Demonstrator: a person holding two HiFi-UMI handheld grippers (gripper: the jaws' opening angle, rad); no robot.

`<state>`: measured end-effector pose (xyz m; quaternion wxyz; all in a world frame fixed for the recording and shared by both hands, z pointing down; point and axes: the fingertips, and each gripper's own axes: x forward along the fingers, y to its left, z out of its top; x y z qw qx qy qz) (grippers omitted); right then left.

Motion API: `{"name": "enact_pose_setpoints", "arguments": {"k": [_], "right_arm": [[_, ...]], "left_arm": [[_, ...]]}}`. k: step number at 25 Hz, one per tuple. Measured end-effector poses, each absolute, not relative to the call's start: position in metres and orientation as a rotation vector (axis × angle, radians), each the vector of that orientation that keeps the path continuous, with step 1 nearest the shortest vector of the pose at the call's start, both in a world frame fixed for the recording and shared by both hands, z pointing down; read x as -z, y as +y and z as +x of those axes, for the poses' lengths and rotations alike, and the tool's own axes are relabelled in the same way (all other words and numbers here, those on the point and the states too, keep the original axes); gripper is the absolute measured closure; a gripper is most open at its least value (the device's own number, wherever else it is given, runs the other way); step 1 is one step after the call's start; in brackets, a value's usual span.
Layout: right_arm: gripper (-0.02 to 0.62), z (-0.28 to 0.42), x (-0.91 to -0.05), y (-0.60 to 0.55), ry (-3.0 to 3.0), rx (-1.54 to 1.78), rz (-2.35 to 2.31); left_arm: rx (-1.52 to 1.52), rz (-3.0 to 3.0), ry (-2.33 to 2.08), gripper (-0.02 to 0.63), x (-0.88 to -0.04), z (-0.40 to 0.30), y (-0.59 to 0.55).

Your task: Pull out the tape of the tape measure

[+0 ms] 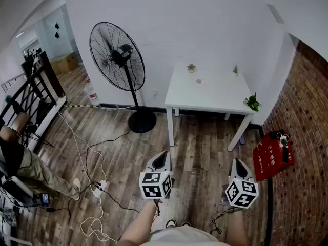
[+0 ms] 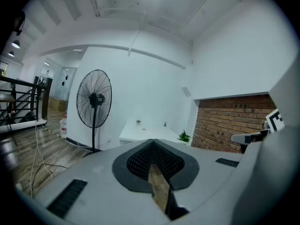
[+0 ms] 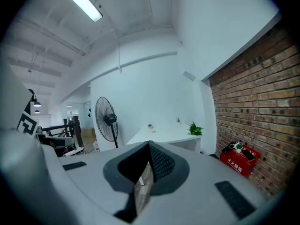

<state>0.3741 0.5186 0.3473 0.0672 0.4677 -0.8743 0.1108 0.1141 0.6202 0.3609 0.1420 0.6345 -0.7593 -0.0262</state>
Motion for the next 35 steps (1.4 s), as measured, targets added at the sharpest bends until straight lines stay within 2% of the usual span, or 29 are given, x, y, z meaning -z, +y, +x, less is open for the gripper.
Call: {"name": "enact_pose_setpoints", "arguments": {"k": [26,28,29,31,35], "right_arm": [[0.591,0.385,-0.343,0.538,-2.665,-0.305,1.411],[0.543,0.382,-0.341,0.538,-2.673,-0.301,1.399],[0.522,0.38,-0.34,0.539,-2.675,-0.298,1.396],[0.512,0.379,-0.338,0.539,-2.676,-0.293,1.402],[0.475,0.376,-0.335,0.538,-2.675,-0.288,1.418]], "left_arm": [[0.067,1.858,-2.172,0.591,-0.356,0.133,0.637],[0.069,1.855,-2.175,0.589,-0.354,0.13,0.637],[0.071,1.855,-2.174,0.584,-0.354,0.129,0.638],[0.076,1.858,-2.168,0.527,-0.354,0.127,0.638],[0.09,1.857,-2.175,0.478,-0.351,0.119,0.64]]}}
